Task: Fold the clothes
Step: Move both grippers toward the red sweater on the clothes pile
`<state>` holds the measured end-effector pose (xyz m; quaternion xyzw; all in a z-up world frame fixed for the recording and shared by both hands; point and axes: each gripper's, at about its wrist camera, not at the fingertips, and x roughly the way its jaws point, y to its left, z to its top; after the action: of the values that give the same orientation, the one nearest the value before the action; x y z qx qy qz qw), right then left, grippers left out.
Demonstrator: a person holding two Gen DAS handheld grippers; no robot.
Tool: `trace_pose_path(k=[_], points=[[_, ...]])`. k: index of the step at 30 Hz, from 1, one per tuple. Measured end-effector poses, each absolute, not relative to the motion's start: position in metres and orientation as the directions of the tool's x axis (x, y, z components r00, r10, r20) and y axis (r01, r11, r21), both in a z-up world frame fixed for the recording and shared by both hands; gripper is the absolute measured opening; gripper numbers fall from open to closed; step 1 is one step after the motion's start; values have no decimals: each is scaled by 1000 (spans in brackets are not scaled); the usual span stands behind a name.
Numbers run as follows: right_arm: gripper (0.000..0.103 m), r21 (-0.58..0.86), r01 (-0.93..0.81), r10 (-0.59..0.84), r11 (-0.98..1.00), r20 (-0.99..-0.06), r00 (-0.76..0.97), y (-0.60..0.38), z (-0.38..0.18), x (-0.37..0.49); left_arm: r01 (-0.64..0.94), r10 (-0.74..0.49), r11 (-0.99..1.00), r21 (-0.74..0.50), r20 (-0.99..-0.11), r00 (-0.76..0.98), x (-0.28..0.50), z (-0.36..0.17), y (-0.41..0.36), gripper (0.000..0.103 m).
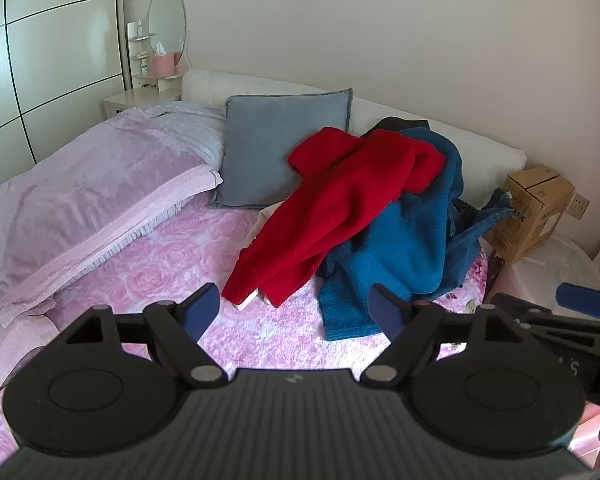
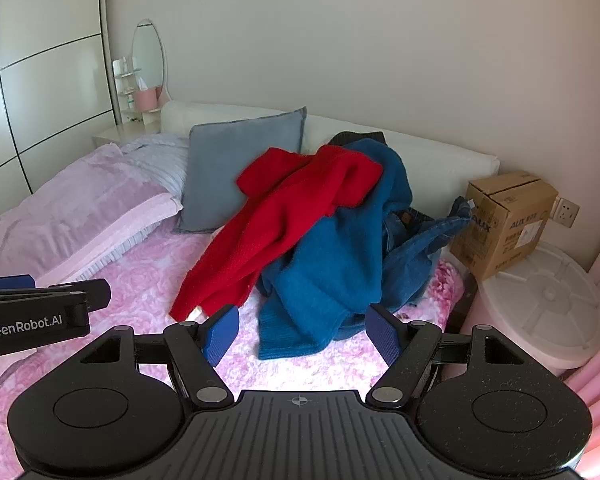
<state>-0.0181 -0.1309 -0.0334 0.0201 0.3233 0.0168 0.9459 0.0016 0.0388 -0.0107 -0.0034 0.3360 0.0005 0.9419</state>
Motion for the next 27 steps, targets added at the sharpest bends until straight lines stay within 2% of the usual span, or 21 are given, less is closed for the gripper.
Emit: trace_pose_path(k=[27], points=[[73,18,-32,36,999,-649,760,-118,-45,5,-30,1,999,-32,-670,743,27,-24,57,79]])
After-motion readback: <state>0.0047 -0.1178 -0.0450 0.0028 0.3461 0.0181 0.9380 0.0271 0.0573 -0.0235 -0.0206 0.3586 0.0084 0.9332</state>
